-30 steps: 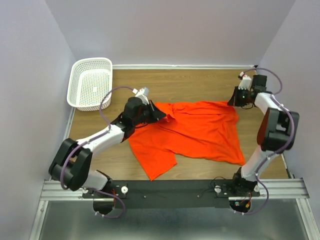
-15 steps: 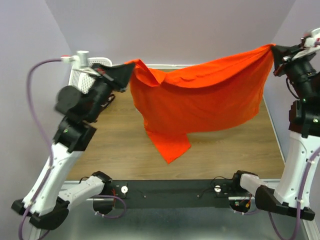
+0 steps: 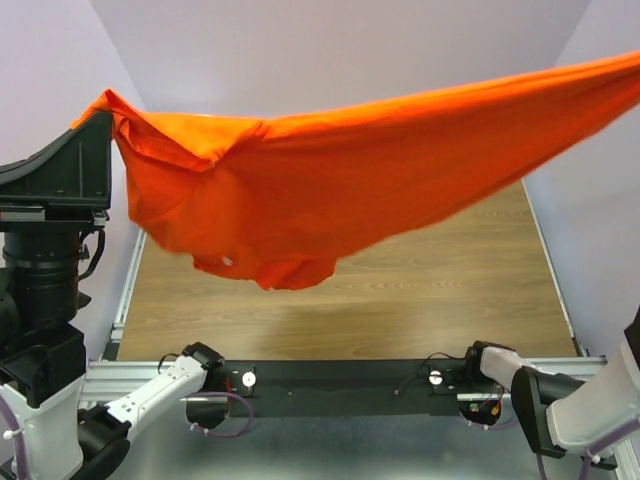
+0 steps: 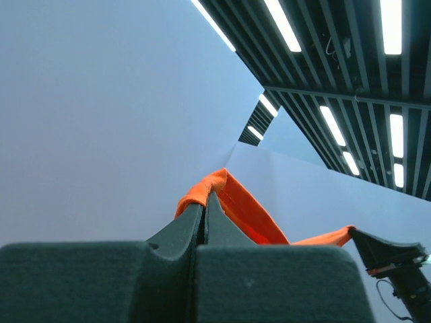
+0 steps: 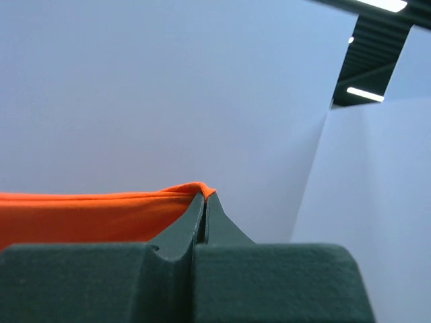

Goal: Fold and stack the t-shirts
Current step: Flatten the tshirt out

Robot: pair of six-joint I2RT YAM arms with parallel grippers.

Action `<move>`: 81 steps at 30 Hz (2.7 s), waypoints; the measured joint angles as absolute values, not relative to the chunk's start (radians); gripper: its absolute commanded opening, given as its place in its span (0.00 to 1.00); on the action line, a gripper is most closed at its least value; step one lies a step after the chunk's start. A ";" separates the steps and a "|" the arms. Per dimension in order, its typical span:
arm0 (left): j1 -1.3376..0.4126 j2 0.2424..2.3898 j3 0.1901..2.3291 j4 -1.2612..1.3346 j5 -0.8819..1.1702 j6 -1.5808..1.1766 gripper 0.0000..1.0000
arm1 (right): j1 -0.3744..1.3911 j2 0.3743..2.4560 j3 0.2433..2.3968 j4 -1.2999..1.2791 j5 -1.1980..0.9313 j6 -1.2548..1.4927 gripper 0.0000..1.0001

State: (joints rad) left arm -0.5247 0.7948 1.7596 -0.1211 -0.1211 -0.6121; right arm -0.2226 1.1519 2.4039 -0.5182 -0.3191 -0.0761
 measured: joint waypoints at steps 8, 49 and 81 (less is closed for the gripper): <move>-0.525 0.816 1.702 -0.101 -0.099 -0.618 0.00 | -0.223 1.079 2.347 -0.498 -0.304 -0.052 0.01; -0.243 2.303 1.845 0.072 0.112 -0.858 0.10 | -0.222 2.053 1.382 0.090 -0.389 0.054 0.05; -0.179 0.792 0.488 -0.198 0.176 -0.839 0.88 | -0.238 1.242 0.749 -0.594 -0.445 -0.803 0.82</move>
